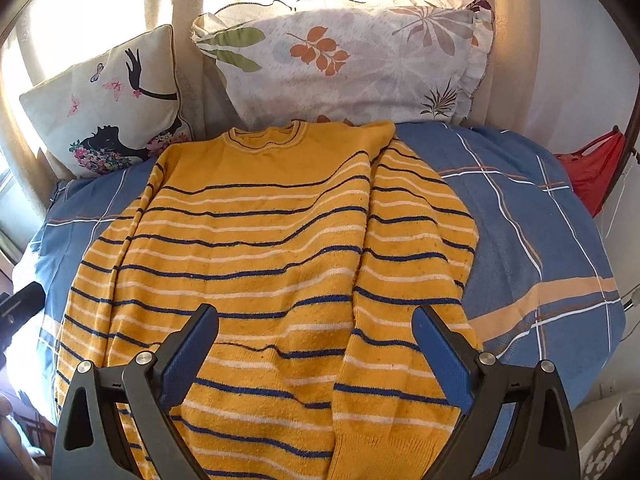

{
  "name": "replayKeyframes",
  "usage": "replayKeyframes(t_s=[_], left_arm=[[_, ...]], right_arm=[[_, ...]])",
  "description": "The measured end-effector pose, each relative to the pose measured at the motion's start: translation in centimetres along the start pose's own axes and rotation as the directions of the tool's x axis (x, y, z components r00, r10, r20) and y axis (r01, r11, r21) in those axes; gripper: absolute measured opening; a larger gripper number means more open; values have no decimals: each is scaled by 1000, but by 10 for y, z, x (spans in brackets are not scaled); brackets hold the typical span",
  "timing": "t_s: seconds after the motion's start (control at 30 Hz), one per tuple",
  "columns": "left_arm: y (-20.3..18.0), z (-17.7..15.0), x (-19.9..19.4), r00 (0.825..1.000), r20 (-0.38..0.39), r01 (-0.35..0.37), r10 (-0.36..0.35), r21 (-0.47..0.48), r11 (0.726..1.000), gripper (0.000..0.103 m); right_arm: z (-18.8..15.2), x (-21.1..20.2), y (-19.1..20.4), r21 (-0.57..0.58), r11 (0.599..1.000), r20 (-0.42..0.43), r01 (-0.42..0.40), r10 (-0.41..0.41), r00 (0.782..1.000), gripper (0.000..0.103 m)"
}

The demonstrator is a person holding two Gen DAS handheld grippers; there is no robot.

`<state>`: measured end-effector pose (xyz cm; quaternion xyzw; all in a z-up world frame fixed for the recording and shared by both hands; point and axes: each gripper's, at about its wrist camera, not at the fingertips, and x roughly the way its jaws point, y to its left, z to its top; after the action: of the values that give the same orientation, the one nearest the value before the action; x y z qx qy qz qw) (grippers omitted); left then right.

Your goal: Fold small clothes

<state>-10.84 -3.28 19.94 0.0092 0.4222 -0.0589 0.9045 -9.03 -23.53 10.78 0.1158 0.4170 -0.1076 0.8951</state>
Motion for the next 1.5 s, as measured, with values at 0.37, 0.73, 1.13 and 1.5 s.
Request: replayKeyframes(t_s=[0.37,0.73,1.13,1.5], left_arm=[[-52,-2,22,997,-59,-39,41,47,998,103],[-76,-11,42,992,-108,-60,63,25,998,103],[-85,-16,53,986,-143,-90,90,6,996,103],[-69,-19,70,982,-166,-104,87,-98,990,103]], right_arm=[[16,31,-27,-76,996,-56,-43,39,998,99],[24,48,-49,-118,991,-103,-61,49,993,99],[26,58,-57,-141,984,-119,-109,92,989,99],[14,42,-99,-142,955,-168,-262,238,957,77]])
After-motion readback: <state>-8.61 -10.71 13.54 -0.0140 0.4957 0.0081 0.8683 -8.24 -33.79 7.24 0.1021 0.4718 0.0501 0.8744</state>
